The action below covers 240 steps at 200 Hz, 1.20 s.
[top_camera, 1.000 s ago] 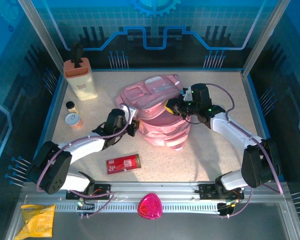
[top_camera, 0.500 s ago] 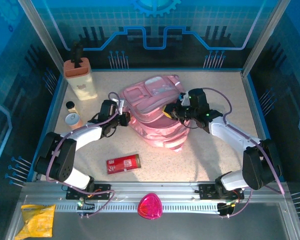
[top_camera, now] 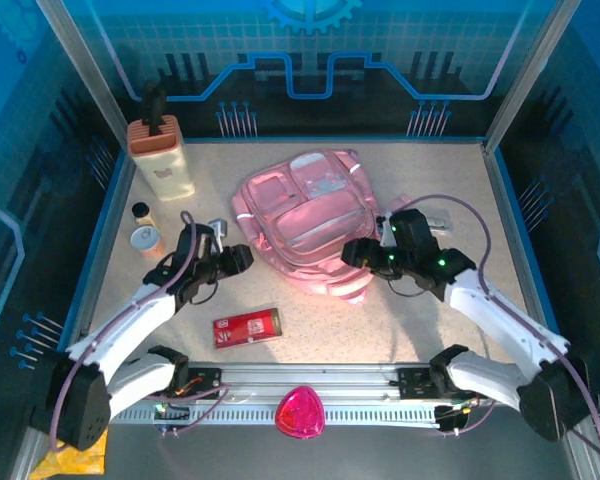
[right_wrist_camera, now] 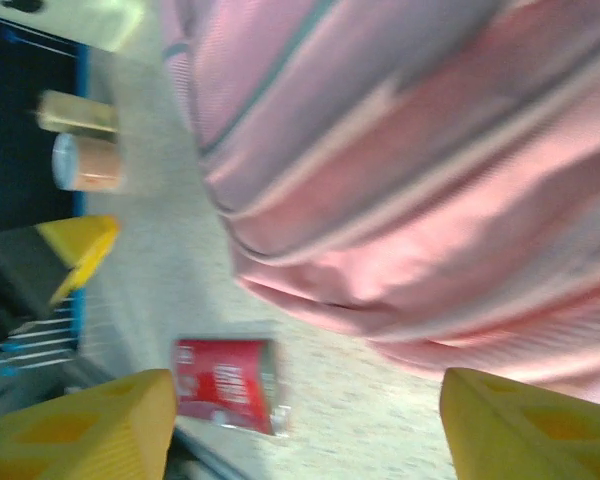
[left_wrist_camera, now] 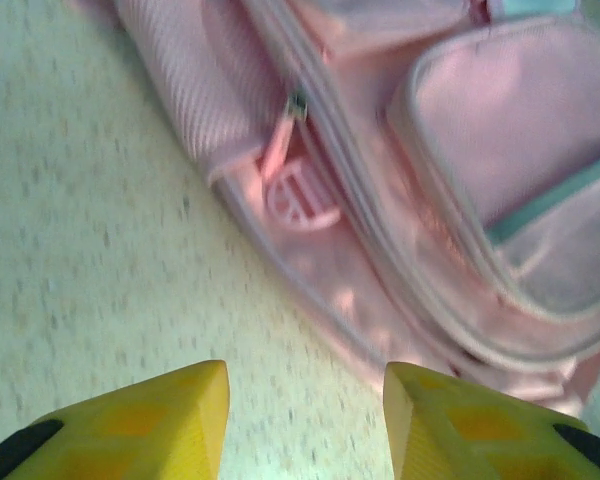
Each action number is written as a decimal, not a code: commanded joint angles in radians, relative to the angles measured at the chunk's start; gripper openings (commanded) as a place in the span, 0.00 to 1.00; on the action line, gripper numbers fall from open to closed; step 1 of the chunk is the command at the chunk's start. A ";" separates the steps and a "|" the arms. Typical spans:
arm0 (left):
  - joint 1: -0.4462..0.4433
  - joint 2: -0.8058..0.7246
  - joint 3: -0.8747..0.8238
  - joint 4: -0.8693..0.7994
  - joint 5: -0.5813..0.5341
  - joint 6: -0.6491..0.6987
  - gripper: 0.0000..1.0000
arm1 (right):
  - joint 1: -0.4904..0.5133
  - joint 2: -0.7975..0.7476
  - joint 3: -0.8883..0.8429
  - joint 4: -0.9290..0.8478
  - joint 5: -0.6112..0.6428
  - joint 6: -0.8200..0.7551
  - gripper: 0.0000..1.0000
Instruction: Pack books, pencil case, and school supplies into a backpack
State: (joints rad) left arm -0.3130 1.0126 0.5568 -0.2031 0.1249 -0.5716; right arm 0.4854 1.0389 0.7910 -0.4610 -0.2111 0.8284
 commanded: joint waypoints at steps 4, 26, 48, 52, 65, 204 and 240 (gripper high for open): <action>-0.051 -0.061 -0.026 -0.159 -0.011 -0.126 0.46 | -0.029 -0.076 -0.030 -0.187 0.117 -0.100 0.78; -0.115 -0.112 -0.018 -0.272 -0.110 -0.222 0.48 | 0.000 -0.068 -0.060 -0.181 0.065 -0.117 0.80; -0.149 -0.167 -0.006 -0.431 -0.200 -0.332 0.54 | 0.069 -0.013 -0.073 -0.132 -0.015 -0.112 0.81; -0.150 -0.178 -0.005 -0.462 -0.215 -0.349 0.55 | 0.095 -0.001 -0.070 -0.130 -0.008 -0.104 0.81; -0.151 -0.218 -0.017 -0.539 -0.251 -0.397 0.59 | 0.187 0.033 -0.072 -0.096 0.025 -0.064 0.82; -0.153 -0.342 -0.249 -0.561 -0.245 -0.579 0.45 | 0.594 0.602 0.106 0.323 0.091 0.117 0.79; -0.152 -0.339 -0.315 -0.481 -0.185 -0.584 0.30 | 0.594 0.651 0.147 0.305 0.113 0.107 0.79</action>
State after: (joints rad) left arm -0.4610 0.6678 0.2970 -0.7799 -0.1413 -1.1423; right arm 1.0725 1.6577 0.8970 -0.1612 -0.1291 0.9390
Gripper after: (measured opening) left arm 0.344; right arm 0.792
